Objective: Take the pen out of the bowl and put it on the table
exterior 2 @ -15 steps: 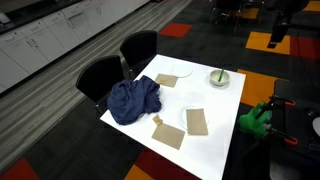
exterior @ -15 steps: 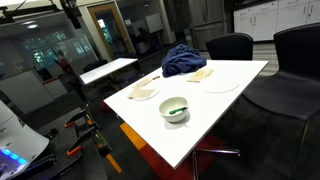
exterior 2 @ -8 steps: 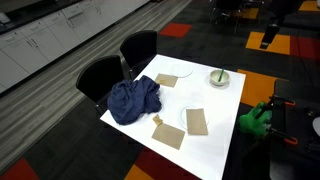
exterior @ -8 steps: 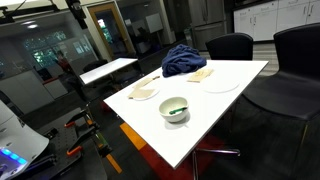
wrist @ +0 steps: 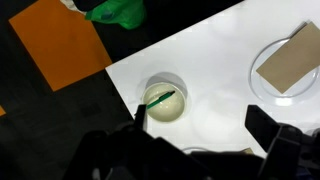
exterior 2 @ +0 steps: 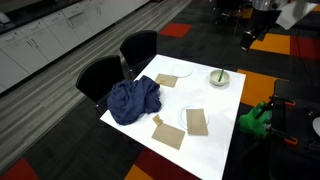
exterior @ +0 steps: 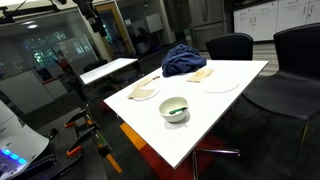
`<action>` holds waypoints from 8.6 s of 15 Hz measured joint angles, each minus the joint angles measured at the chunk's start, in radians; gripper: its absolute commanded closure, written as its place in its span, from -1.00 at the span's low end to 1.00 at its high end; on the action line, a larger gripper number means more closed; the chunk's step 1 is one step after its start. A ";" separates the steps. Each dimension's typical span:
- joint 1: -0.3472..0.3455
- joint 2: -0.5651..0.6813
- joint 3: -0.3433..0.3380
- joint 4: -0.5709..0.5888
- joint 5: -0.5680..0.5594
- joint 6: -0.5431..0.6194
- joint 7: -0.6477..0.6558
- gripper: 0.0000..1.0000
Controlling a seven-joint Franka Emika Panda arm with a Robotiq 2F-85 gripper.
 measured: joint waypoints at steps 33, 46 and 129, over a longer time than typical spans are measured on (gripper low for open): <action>0.024 0.680 -0.286 0.070 -0.493 0.665 1.207 -1.00; 0.134 0.885 -0.403 0.147 -0.475 0.782 1.221 -0.37; 0.174 0.713 -0.246 0.325 0.055 0.547 0.515 0.93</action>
